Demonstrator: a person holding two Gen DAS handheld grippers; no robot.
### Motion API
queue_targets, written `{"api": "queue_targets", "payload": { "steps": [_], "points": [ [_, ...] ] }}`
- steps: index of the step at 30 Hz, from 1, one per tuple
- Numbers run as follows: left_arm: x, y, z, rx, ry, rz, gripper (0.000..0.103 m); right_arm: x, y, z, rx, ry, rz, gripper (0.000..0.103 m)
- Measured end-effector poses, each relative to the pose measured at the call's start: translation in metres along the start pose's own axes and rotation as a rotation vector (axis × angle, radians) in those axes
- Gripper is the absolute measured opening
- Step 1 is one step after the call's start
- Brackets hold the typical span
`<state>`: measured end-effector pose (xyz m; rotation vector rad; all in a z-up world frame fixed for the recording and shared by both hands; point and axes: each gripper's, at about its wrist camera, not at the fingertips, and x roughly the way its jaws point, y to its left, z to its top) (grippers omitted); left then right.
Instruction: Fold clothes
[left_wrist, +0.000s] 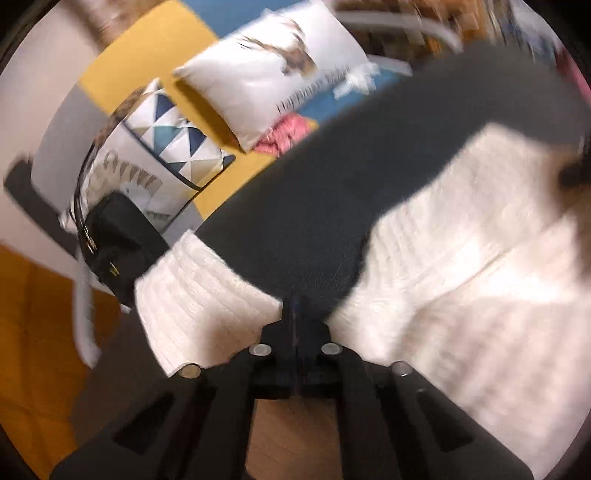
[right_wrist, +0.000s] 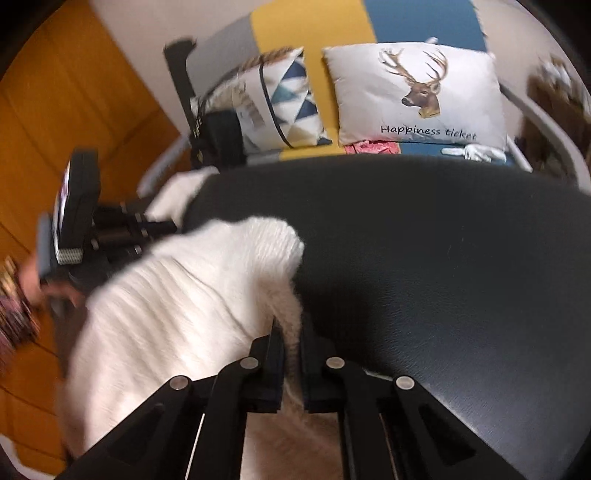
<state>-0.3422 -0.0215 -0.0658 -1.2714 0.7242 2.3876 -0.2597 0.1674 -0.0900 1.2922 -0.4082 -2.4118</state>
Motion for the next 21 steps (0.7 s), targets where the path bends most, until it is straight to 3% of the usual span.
{"api": "queue_targets", "payload": {
  "steps": [3, 5, 8, 12, 17, 21],
  "points": [
    [-0.035, 0.008, -0.004, -0.145, -0.108, -0.119, 0.0, -0.016, -0.002, 0.001, 0.103, -0.047, 0.09, 0.005],
    [-0.054, 0.01, -0.007, -0.211, -0.161, -0.16, 0.0, -0.021, -0.001, -0.001, 0.157, -0.063, 0.146, 0.005],
    [-0.068, 0.008, -0.015, -0.231, -0.188, -0.179, 0.0, -0.027, 0.005, -0.008, 0.207, -0.075, 0.217, 0.005],
    [-0.073, 0.007, -0.03, -0.198, -0.172, -0.131, 0.002, -0.045, 0.026, -0.024, 0.183, -0.09, 0.304, 0.005],
    [-0.073, 0.008, -0.046, -0.129, -0.139, -0.016, 0.033, -0.056, 0.068, -0.061, 0.078, -0.055, 0.361, 0.005],
    [-0.075, 0.014, -0.059, -0.138, -0.139, -0.007, 0.036, -0.054, 0.091, -0.097, 0.024, 0.007, 0.353, 0.005]
  ]
}}
